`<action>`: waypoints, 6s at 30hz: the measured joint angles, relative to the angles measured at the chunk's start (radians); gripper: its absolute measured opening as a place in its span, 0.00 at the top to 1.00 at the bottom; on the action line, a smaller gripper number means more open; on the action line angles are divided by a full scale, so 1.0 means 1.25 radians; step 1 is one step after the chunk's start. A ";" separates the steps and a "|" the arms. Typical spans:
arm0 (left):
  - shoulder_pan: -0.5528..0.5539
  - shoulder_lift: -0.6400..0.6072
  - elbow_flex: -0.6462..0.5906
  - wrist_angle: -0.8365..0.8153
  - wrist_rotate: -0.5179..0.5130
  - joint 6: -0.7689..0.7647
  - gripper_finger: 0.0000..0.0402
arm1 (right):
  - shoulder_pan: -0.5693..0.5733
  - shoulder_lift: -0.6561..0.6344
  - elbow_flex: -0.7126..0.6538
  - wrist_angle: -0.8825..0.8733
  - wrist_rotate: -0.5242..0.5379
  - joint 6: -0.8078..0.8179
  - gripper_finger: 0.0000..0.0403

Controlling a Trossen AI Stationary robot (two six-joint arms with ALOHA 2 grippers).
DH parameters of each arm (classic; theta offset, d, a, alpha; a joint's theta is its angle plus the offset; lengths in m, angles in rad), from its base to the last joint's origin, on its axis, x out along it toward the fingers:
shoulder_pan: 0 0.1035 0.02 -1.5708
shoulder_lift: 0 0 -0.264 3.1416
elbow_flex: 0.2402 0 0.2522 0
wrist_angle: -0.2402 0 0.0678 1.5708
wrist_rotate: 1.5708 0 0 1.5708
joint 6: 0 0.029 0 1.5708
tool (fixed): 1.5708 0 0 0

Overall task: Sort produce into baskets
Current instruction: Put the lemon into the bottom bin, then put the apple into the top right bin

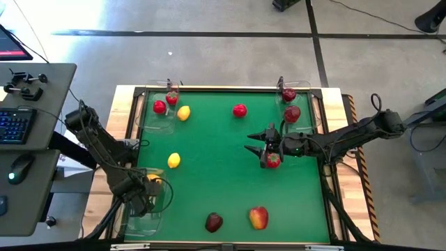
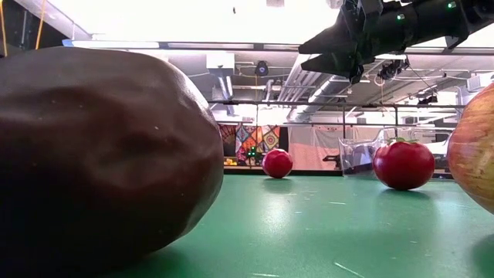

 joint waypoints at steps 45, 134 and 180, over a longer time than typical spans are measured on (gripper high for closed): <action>0.027 0.043 0.048 -0.071 0.119 0.030 0.35 | 0.000 0.000 0.000 -0.003 0.000 0.000 0.46; 0.283 -0.027 -0.138 1.033 -0.351 0.836 1.00 | 0.499 0.755 1.015 -1.377 -0.099 0.483 0.03; 0.305 -0.027 -0.137 0.988 -0.432 0.781 1.00 | 0.426 0.752 0.906 -1.240 -0.069 0.435 0.21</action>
